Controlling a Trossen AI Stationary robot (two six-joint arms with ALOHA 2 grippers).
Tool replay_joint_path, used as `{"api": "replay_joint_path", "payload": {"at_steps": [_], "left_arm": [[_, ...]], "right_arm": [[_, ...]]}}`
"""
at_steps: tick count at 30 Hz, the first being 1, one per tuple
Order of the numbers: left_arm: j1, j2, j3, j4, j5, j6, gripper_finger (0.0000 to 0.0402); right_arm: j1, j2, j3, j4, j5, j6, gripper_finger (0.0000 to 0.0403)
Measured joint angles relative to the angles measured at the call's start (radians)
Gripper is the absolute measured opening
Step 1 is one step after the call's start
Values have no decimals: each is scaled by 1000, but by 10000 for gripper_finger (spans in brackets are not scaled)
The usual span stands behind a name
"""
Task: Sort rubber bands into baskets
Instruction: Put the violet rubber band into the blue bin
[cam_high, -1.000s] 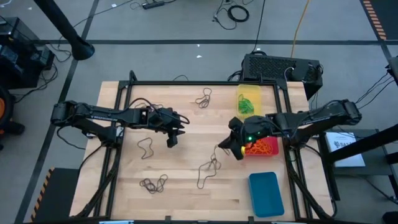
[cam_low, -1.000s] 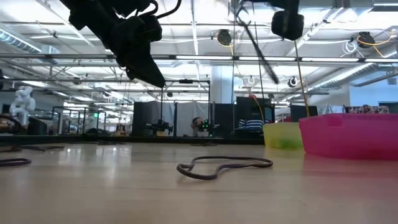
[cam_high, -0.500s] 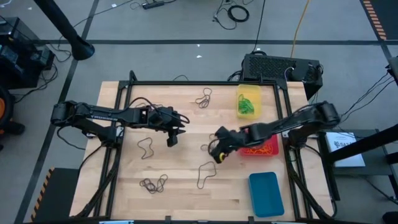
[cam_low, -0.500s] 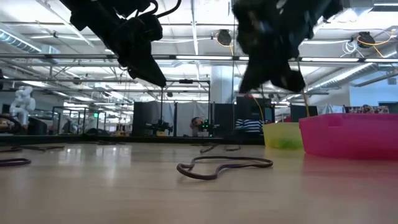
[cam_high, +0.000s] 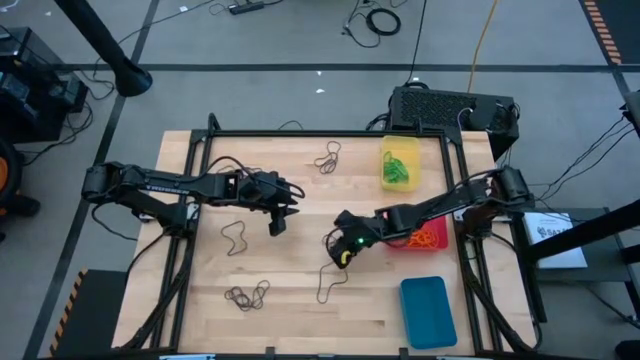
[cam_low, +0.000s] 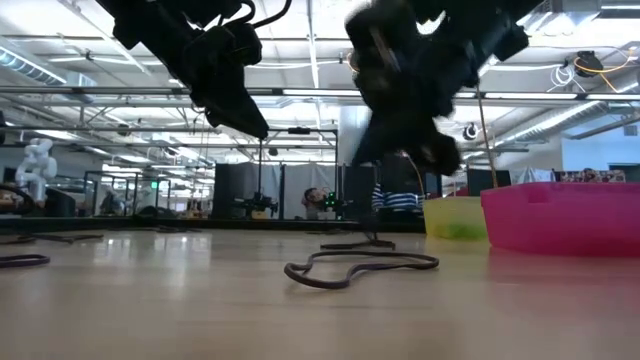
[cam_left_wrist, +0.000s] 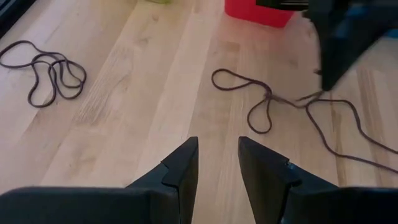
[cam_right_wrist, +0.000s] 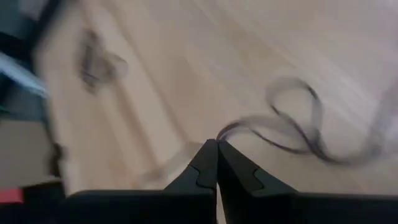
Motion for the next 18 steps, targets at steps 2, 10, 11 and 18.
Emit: {"api": "replay_joint_path", "payload": {"at_steps": [2,10,11,18], "left_arm": [[0,0,0,1,0,0,121],[0,0,0,1,3,-26,121],[0,0,0,0,10,-26,121],[0,0,0,-7,31,-26,121]], "right_arm": [[-4,-3,0,94,25,-24,0],[-51,-12,0,328,63,-36,0],[-53,-18,0,351,39,-45,0],[-54,-101,48,372,-17,-131,0]]}}
